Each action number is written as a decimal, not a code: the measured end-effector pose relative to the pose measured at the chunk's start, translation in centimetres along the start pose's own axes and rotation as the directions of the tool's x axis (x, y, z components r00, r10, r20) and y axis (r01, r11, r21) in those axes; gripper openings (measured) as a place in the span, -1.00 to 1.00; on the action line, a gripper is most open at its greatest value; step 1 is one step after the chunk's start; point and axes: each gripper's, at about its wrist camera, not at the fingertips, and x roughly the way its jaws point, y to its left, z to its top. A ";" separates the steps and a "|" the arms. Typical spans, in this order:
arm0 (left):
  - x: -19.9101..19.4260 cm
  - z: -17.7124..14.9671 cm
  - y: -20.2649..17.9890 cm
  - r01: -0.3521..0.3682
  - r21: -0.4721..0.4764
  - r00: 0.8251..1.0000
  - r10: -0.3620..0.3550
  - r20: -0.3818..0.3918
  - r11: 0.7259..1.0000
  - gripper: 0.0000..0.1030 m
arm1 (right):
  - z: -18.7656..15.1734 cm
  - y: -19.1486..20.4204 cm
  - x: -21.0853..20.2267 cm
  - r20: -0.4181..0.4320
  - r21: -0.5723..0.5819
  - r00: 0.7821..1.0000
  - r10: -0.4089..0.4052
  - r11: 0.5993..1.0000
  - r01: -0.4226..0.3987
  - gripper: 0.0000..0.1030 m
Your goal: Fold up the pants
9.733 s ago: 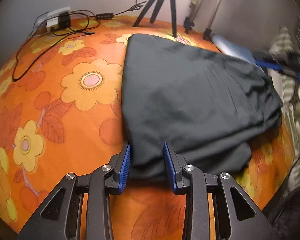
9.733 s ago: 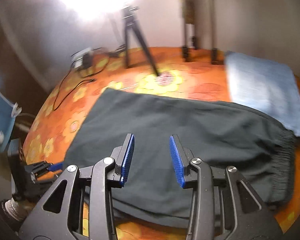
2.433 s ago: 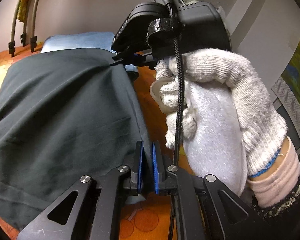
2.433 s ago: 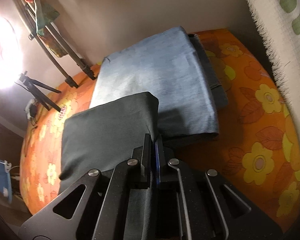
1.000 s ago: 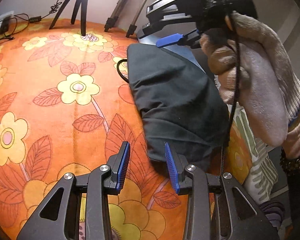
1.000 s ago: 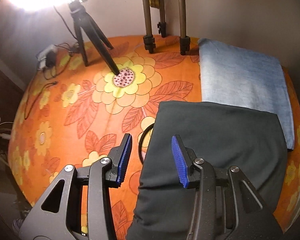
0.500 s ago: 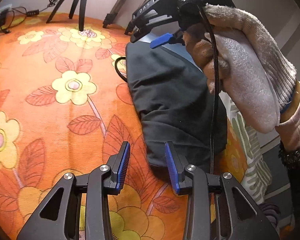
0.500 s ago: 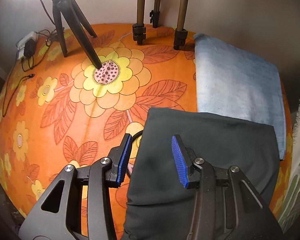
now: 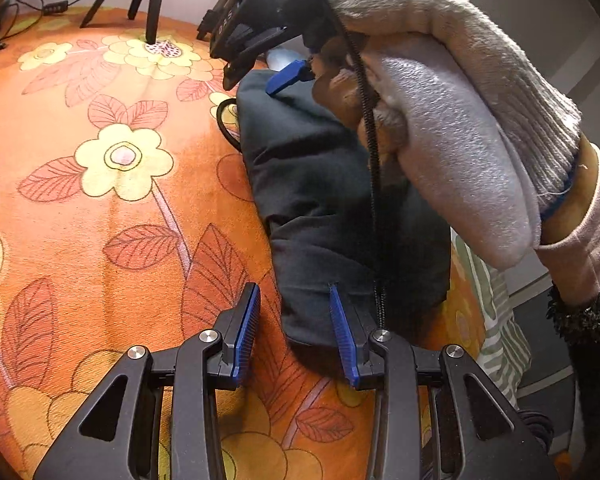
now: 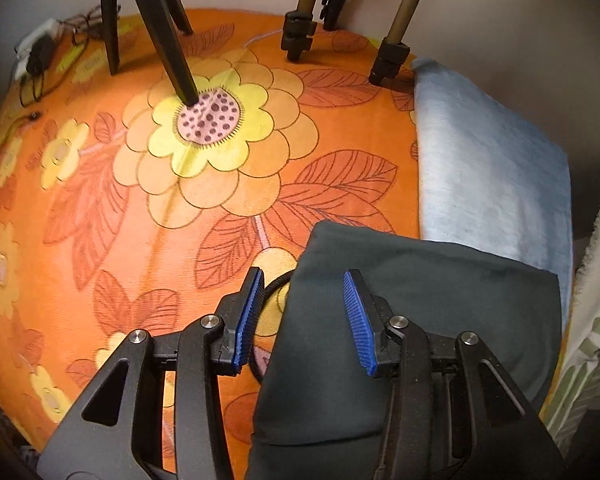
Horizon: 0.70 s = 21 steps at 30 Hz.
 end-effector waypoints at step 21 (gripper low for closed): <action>-1.7 -0.6 -2.9 0.041 0.071 0.997 -0.046 0.067 0.997 -0.94 | -0.6 -2.6 0.6 0.027 0.060 0.999 0.031 0.998 -0.032 -1.00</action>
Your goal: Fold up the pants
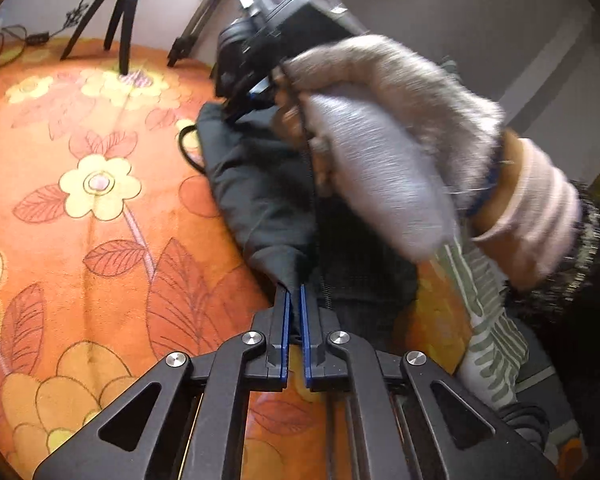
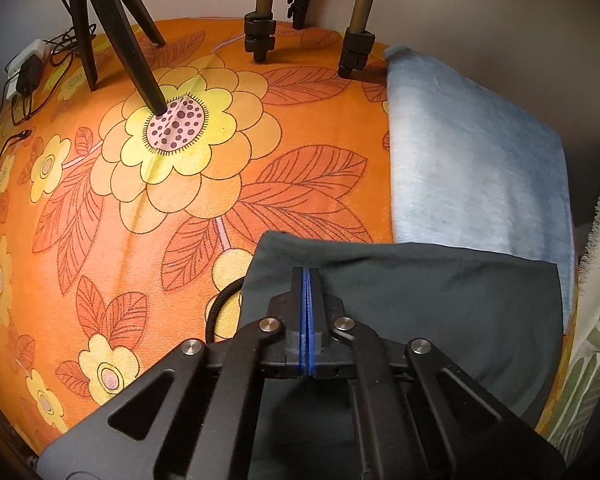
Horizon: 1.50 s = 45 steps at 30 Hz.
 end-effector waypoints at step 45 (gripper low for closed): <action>0.8 3.5 -0.3 -0.109 0.087 0.993 0.112 -0.031 0.990 -0.88 | -26.1 -22.3 -5.6 0.193 0.386 0.933 0.304 0.851 -0.357 0.01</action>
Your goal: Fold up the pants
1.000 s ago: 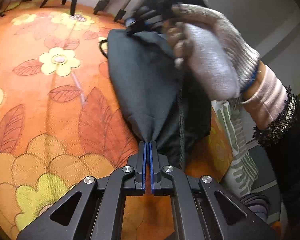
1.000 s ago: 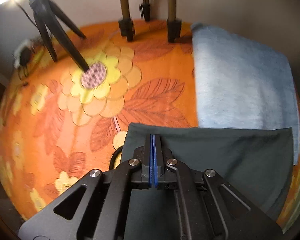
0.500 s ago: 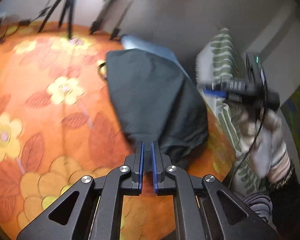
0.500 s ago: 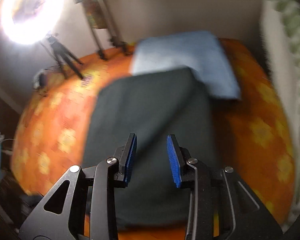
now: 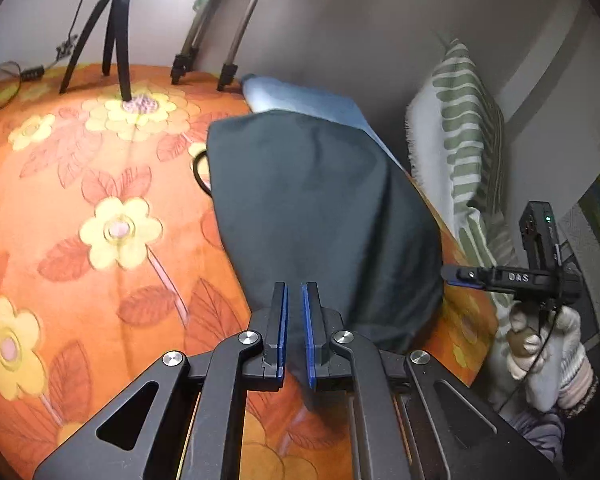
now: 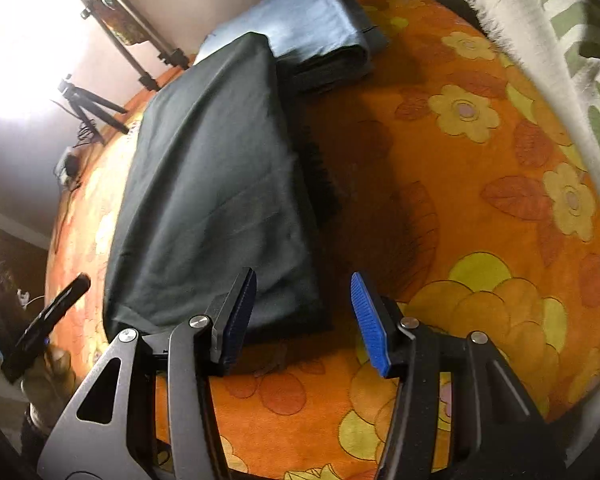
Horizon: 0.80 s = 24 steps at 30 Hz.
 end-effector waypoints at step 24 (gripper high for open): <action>0.5 0.5 0.0 -0.165 0.080 0.985 0.168 -0.035 0.983 -0.70 | 0.1 2.0 -3.3 0.161 -0.109 0.985 -0.063 0.991 0.081 -0.47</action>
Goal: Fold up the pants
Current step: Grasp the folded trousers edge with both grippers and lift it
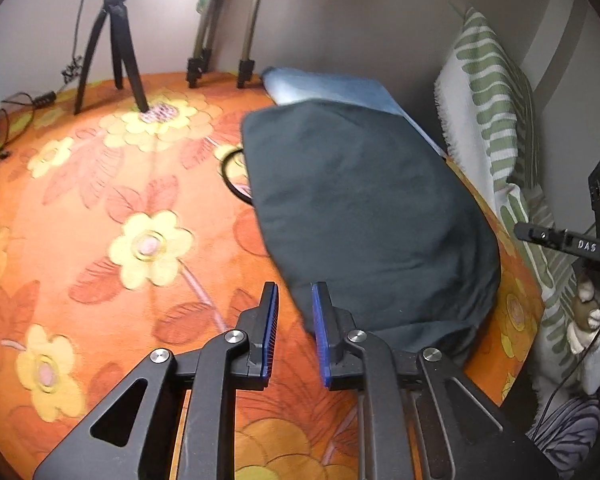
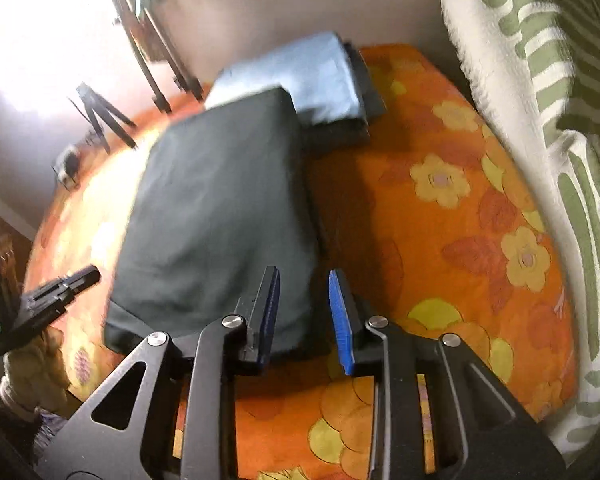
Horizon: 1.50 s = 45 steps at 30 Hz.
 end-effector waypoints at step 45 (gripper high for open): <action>6.0 4.7 3.9 0.165 -0.317 0.972 -0.208 -0.105 0.934 0.17 | 7.9 -3.3 11.6 -0.098 0.100 0.959 0.267 0.961 -0.257 0.96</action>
